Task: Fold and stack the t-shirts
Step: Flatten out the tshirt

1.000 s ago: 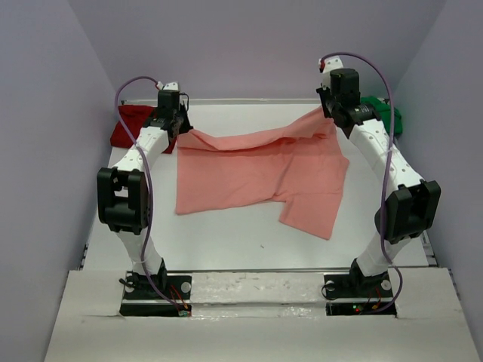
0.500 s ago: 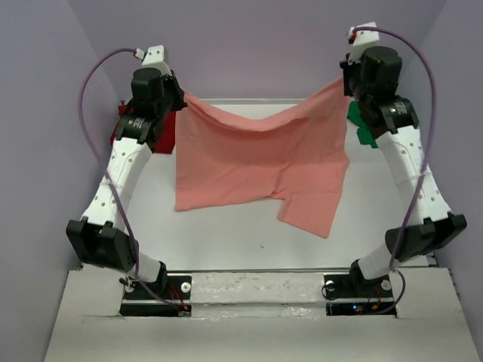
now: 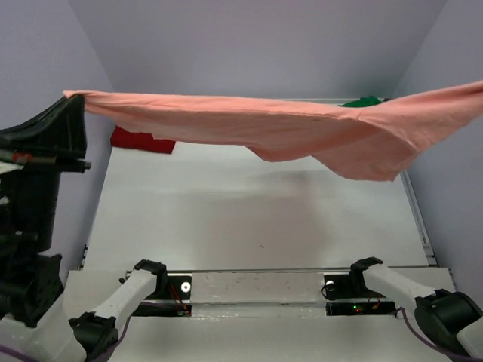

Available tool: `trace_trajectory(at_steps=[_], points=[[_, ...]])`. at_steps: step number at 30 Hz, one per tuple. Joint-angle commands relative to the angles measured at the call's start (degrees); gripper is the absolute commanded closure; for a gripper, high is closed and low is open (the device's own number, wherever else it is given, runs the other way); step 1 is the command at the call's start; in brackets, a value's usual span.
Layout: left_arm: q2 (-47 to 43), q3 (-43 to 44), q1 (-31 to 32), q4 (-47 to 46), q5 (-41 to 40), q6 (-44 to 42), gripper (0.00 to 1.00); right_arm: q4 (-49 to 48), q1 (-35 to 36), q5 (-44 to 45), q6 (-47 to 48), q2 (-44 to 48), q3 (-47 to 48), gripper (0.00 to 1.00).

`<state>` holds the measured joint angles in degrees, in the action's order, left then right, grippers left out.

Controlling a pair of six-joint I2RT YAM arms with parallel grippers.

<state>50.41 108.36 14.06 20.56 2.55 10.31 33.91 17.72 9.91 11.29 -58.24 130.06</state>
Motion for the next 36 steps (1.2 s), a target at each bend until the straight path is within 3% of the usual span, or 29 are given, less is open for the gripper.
trace_trajectory(at_steps=[1,9,13,18,23,26,30,36], points=[[0.2,4.8,0.0,7.4,2.4,-0.6,1.0,6.0,0.3,-7.0,-4.8,-0.7,4.2,1.0],[2.4,4.7,-0.1,6.3,3.3,1.0,1.0,8.1,-0.3,-5.3,-5.3,-6.2,5.9,1.0],[7.8,2.4,-0.1,6.7,-1.9,2.4,1.0,6.4,-0.3,-0.3,-3.3,-10.5,1.3,1.0],[15.2,-16.9,-0.1,-1.8,-9.6,7.5,1.0,0.3,-0.3,6.3,0.3,-15.0,-11.6,1.0],[26.4,-34.6,-0.2,-10.7,-14.5,12.9,1.0,-6.2,-1.9,5.0,-2.2,-18.9,-28.4,1.0],[32.1,-39.9,-0.4,-15.5,-15.0,14.9,1.0,-7.3,-3.3,6.4,-4.3,-24.4,-34.2,1.0],[40.4,-40.1,-0.4,-17.6,-17.6,14.6,1.0,-12.3,-4.5,4.4,-6.2,-28.8,-40.6,1.0],[50.3,-33.5,-1.0,-13.7,-15.9,14.8,1.0,-12.7,-5.1,3.6,-5.2,-35.5,-39.6,1.0]])
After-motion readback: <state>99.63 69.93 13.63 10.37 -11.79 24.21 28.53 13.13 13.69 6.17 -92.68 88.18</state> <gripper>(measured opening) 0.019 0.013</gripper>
